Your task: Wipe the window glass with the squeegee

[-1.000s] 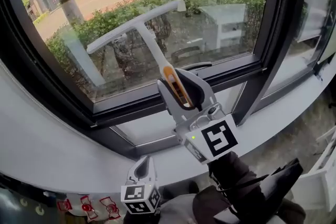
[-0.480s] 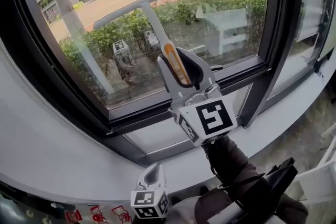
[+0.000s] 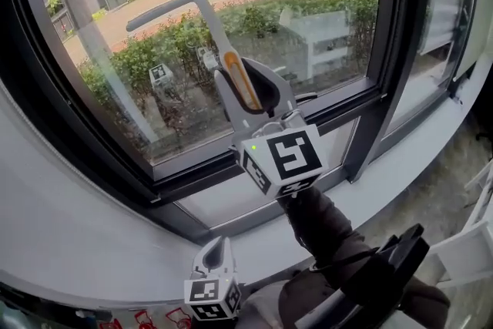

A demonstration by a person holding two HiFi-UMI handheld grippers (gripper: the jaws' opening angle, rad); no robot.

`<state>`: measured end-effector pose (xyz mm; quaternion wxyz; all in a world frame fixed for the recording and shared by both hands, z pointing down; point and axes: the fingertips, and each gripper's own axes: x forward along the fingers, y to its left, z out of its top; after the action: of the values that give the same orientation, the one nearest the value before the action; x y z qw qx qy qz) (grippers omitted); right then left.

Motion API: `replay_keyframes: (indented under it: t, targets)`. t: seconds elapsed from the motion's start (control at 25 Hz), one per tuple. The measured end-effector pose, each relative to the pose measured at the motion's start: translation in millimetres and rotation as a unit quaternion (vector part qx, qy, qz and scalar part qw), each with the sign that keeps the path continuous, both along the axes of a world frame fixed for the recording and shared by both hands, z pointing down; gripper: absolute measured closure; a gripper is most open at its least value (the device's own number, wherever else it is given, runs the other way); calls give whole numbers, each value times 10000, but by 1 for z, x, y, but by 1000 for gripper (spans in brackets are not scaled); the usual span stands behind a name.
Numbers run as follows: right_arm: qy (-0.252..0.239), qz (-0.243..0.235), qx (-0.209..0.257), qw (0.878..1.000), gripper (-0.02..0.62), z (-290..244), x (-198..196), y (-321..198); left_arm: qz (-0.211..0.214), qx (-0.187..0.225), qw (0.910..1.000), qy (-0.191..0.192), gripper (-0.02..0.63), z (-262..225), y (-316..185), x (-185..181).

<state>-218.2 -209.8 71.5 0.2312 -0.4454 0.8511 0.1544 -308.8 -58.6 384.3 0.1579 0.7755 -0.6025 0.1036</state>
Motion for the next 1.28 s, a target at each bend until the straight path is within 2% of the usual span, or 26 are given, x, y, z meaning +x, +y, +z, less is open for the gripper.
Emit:
replay_keyframes:
  t: [0.36, 1.28]
  targets:
    - [-2, 2, -280, 9996, 465, 16, -3, -15, 18, 13, 10000, -29, 606, -1, 1, -6]
    - [139, 98, -460, 9988, 466, 49, -2, -19, 14, -77, 10000, -46, 606, 5, 2, -5]
